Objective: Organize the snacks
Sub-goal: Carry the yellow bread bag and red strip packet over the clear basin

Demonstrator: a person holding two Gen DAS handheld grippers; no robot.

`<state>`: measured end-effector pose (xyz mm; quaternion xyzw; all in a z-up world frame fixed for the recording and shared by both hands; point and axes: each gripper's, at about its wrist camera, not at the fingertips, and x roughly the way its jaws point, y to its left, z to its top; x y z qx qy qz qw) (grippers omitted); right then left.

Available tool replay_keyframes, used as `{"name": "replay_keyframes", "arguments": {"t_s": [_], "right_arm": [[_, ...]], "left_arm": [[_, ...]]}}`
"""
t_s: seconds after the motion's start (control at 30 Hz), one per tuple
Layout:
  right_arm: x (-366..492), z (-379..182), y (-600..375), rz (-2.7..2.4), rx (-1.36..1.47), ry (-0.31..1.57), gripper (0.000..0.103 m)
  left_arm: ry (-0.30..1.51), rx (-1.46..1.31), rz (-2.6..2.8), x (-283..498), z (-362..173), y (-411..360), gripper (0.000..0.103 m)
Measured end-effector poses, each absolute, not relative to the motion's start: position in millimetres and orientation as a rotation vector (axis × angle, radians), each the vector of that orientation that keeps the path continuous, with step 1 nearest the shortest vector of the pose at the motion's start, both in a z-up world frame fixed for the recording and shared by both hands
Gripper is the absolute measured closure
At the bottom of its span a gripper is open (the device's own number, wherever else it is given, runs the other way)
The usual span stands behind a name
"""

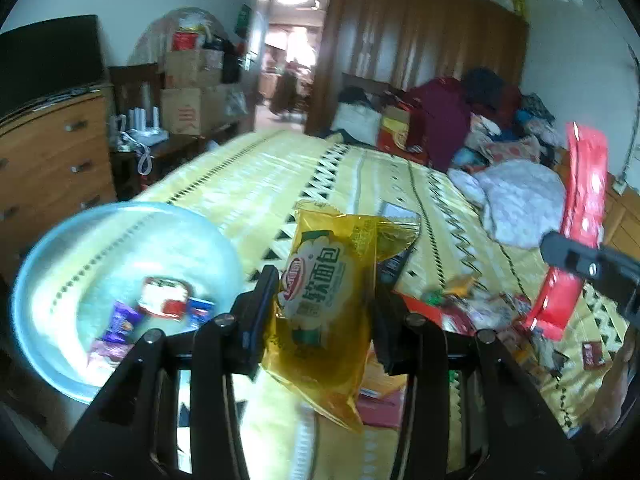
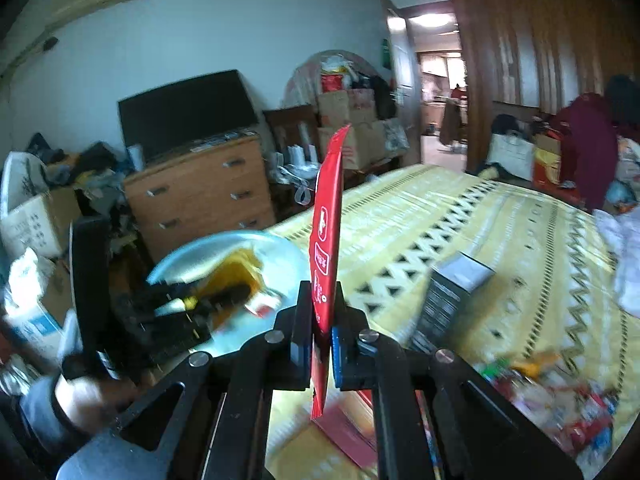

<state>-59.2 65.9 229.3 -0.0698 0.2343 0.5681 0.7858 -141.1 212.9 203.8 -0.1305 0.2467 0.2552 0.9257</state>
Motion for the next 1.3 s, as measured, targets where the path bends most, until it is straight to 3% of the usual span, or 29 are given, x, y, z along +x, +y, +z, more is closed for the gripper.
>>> {"name": "replay_keyframes", "arguments": {"t_s": [0.5,1.3], "right_arm": [[9,151,-95,0.836,-0.107,0.652,0.093],[29,153,-104,0.809,-0.075,0.649,0.093]], "left_arm": [[0.569,-0.239,0.327,-77,193,150,0.06],[0.57,-0.234,0.339,-62,189,141,0.06]]}}
